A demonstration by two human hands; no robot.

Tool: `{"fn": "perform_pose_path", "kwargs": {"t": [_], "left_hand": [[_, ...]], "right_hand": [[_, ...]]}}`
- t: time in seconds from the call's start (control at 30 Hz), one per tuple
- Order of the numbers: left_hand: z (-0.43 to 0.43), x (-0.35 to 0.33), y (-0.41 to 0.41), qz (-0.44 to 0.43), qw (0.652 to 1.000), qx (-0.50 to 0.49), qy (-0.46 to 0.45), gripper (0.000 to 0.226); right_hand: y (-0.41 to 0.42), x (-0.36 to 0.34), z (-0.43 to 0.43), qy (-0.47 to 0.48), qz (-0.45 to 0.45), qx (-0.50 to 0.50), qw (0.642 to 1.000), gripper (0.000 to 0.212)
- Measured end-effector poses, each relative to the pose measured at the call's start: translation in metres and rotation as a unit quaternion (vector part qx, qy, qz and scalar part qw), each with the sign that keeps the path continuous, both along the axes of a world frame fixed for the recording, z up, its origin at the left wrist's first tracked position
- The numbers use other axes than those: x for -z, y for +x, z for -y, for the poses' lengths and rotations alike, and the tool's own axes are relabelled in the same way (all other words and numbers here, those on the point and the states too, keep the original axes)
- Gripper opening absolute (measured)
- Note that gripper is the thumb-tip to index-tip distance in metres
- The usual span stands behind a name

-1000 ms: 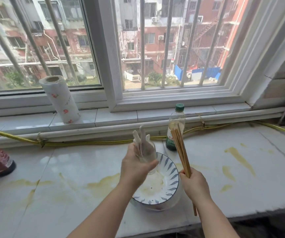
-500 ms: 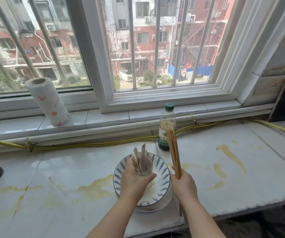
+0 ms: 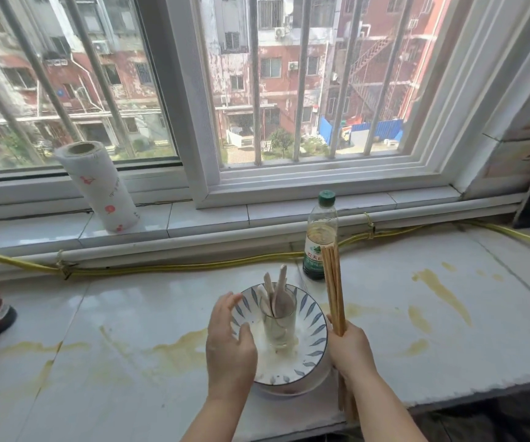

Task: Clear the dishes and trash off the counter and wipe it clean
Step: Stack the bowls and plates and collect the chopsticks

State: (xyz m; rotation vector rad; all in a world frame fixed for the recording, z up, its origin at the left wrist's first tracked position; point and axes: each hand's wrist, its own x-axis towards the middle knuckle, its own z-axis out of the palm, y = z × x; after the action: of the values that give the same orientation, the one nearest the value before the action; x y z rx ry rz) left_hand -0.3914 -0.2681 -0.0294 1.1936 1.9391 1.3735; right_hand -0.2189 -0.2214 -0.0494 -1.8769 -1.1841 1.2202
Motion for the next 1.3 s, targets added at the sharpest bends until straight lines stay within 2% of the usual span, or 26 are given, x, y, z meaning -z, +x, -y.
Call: {"fn": "perform_pose_path", "kwargs": {"t": [0.07, 0.13, 0.23, 0.3, 0.47, 0.6, 0.73, 0.83, 1.0, 1.1, 1.2, 1.27, 1.3], "left_hand": [[-0.003, 0.003, -0.010, 0.025, 0.999, -0.038, -0.030, 0.047], [-0.009, 0.006, -0.020, 0.103, 0.988, -0.053, -0.104, 0.052], [-0.019, 0.011, -0.030, 0.244, 0.953, -0.042, -0.174, 0.056], [-0.025, 0.013, -0.032, 0.296, 0.933, -0.017, -0.203, 0.048], [-0.034, 0.016, -0.035, 0.329, 0.914, 0.017, -0.239, 0.031], [-0.038, 0.023, -0.044, 0.347, 0.898, 0.036, -0.268, 0.045], [-0.038, 0.014, -0.049, 0.408, 0.869, 0.070, -0.273, 0.019], [-0.040, 0.010, -0.050, 0.428, 0.854, 0.089, -0.283, 0.022], [-0.042, 0.004, -0.046, 0.413, 0.861, 0.074, -0.286, 0.018], [-0.045, 0.010, -0.043, 0.362, 0.880, 0.049, -0.302, 0.035], [-0.047, 0.029, -0.047, 0.349, 0.882, 0.040, -0.314, 0.050], [-0.045, 0.023, -0.046, 0.358, 0.881, 0.048, -0.306, 0.049], [-0.043, 0.015, -0.042, 0.366, 0.882, 0.055, -0.293, 0.041]], "right_hand": [[0.000, 0.002, -0.001, -0.005, -0.023, 0.019, 1.000, 0.013], [0.000, 0.004, -0.005, -0.012, -0.041, 0.038, 0.998, 0.012], [0.000, 0.007, -0.010, -0.021, -0.049, 0.054, 0.997, 0.014], [-0.001, 0.008, -0.011, -0.029, -0.055, 0.055, 0.997, 0.016], [-0.003, 0.011, -0.012, -0.041, -0.082, 0.085, 0.992, 0.017], [-0.003, 0.009, -0.012, -0.039, -0.094, 0.089, 0.991, 0.009], [-0.003, 0.010, -0.013, -0.048, -0.116, 0.102, 0.987, 0.009], [-0.003, 0.010, -0.012, -0.061, -0.132, 0.113, 0.983, 0.011], [-0.005, 0.007, -0.012, -0.055, -0.141, 0.121, 0.981, 0.009], [-0.006, 0.006, -0.012, -0.057, -0.134, 0.112, 0.983, 0.014], [-0.004, 0.004, -0.012, -0.056, -0.135, 0.108, 0.983, 0.018], [-0.003, 0.004, -0.012, -0.052, -0.134, 0.105, 0.984, 0.019], [-0.003, 0.005, -0.013, -0.053, -0.135, 0.104, 0.984, 0.021]]}}
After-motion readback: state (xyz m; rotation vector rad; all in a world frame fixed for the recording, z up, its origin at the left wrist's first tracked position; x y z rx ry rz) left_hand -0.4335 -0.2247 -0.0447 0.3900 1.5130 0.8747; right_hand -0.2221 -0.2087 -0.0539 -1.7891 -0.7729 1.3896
